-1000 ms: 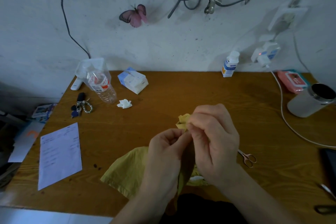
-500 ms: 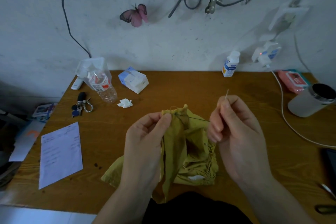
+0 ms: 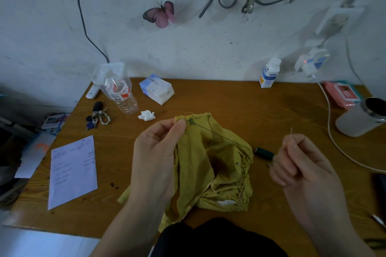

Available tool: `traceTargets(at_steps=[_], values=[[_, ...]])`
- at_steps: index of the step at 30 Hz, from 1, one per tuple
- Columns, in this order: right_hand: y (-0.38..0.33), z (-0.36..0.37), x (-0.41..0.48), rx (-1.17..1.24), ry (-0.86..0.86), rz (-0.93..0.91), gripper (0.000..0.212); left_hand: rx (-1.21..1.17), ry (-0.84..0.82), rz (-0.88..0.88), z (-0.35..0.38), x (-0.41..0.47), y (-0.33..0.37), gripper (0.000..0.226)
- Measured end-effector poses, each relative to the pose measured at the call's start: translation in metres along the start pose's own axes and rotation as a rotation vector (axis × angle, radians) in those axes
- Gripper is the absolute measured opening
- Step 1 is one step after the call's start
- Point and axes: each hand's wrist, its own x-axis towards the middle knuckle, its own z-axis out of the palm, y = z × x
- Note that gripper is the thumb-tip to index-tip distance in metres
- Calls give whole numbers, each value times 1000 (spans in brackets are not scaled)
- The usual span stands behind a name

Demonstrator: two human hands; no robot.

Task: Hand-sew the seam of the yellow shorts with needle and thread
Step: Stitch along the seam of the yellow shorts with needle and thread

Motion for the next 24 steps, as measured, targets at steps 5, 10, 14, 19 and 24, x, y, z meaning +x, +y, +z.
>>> traceTargets(at_steps=[5,10,14,19,24], values=[[7,-9,0,-21,26,26,25,-20,21,22,-1,2,2,12],[8,-14,1,10,44,31,24,-15,22,36,-4,5,4,13],[7,-15,1,9,54,29,24,-19,15,36,-4,4,5,12],[4,-6,-1,-95,28,-31,25,19,-7,50,-1,0,7,14],[-1,18,-3,-394,-142,-183,20,111,-68,44,5,-8,6,16]])
